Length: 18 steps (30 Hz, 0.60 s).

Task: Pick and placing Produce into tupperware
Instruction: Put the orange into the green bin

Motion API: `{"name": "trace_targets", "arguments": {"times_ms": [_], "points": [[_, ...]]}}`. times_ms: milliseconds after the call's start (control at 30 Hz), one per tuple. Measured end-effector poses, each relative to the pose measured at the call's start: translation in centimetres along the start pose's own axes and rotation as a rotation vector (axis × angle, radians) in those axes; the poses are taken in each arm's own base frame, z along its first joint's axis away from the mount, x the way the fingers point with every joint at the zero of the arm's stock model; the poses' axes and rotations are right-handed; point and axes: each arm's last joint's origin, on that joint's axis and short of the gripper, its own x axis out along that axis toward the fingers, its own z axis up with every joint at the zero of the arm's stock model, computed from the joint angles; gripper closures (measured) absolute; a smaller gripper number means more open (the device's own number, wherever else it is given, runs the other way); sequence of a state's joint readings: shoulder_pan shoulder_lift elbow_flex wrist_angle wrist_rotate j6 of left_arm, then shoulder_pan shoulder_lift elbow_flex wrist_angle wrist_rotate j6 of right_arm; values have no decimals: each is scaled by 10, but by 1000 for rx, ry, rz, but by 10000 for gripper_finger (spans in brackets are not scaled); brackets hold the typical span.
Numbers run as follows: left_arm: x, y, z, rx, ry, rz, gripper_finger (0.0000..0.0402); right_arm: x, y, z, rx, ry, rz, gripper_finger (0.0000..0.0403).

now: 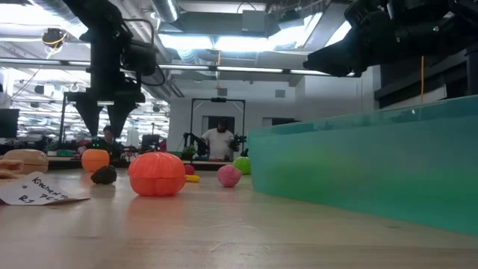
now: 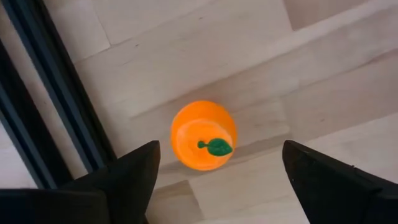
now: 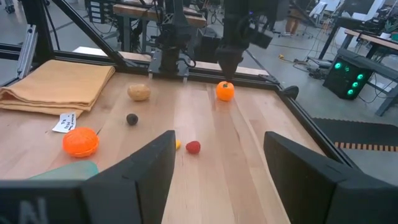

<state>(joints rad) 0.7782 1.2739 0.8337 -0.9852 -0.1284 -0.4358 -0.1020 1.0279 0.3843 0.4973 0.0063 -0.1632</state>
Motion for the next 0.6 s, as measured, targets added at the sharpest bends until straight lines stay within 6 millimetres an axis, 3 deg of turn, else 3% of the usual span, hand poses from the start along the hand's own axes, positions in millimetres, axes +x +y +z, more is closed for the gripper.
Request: {"name": "trace_targets", "arguments": {"times_ms": [300, 600], "points": [[2, -5, 0, 25, -15, 11, 74, 0, 0, 0, -1, 3, 0, 157], [27, 4, -14, 32, 34, 37, 78, 0, 0, 0, -2, 3, 1, 157]]}}
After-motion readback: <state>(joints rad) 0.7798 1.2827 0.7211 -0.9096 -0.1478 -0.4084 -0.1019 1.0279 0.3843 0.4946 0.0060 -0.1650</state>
